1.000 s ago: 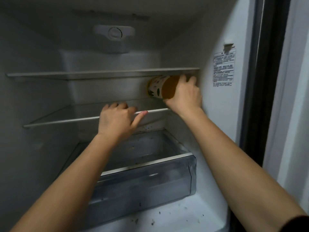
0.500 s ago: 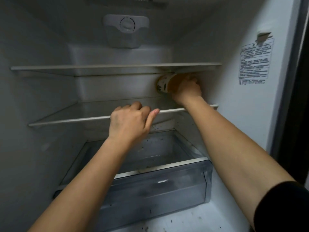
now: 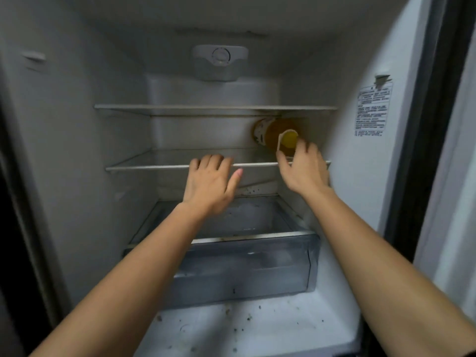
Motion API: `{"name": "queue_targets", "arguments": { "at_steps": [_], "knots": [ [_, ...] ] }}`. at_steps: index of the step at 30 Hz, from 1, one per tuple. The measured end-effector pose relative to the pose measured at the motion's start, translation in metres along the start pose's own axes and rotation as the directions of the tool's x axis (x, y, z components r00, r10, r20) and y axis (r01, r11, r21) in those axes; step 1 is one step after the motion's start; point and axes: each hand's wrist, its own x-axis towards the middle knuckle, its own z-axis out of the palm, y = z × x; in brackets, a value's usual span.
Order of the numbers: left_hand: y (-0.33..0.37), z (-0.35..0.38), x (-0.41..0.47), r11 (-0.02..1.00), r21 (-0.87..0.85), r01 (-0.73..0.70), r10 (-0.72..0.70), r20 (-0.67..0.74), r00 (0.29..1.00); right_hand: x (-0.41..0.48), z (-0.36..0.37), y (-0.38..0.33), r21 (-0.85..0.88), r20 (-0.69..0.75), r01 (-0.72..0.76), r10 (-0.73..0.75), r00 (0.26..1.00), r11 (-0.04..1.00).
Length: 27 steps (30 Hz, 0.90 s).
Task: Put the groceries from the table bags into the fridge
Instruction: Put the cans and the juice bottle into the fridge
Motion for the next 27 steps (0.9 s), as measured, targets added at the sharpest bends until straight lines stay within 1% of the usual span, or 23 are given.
{"name": "queue_targets", "arguments": {
  "at_steps": [1, 3, 6, 10, 13, 16, 18, 21, 25, 27],
  "knots": [
    [0.001, -0.004, -0.012, 0.999, -0.002, 0.036, -0.036, 0.018, 0.999, -0.017, -0.002, 0.004, 0.003, -0.010, 0.034, -0.034, 0.999, 0.999],
    [0.002, -0.012, -0.038, 0.993, -0.027, 0.115, -0.115, 0.015, 0.993, -0.046, -0.001, 0.012, 0.033, 0.000, 0.051, -0.051, 0.999, 0.998],
    [0.014, -0.042, -0.092, 0.973, -0.087, 0.214, -0.219, -0.058, 0.974, -0.098, -0.010, 0.022, 0.095, 0.010, 0.060, -0.062, 0.998, 0.994],
    [0.031, -0.077, -0.173, 0.957, -0.090, 0.275, -0.284, -0.103, 0.953, -0.167, -0.016, 0.026, 0.174, -0.023, 0.146, -0.145, 0.989, 0.974],
    [0.042, -0.094, -0.234, 0.946, -0.049, 0.322, -0.325, -0.064, 0.944, -0.218, -0.010, 0.015, 0.281, -0.005, 0.171, -0.176, 0.984, 0.944],
    [0.045, -0.116, -0.288, 0.943, 0.044, 0.331, -0.332, 0.007, 0.943, -0.271, 0.002, -0.004, 0.352, 0.059, 0.187, -0.221, 0.974, 0.917],
    [0.038, -0.139, -0.316, 0.943, 0.106, 0.317, -0.320, 0.018, 0.947, -0.301, 0.003, -0.022, 0.381, 0.091, 0.225, -0.279, 0.956, 0.897],
    [0.021, -0.187, -0.339, 0.948, 0.148, 0.282, -0.281, -0.029, 0.959, -0.329, -0.013, -0.058, 0.424, 0.068, 0.289, -0.349, 0.935, 0.858],
    [-0.006, -0.254, -0.376, 0.955, 0.120, 0.273, -0.258, -0.129, 0.958, -0.363, -0.048, -0.114, 0.481, -0.005, 0.344, -0.390, 0.921, 0.806],
    [-0.025, -0.290, -0.409, 0.951, 0.132, 0.280, -0.259, -0.153, 0.954, -0.386, -0.064, -0.147, 0.509, -0.049, 0.368, -0.400, 0.915, 0.778]
  ]
}}
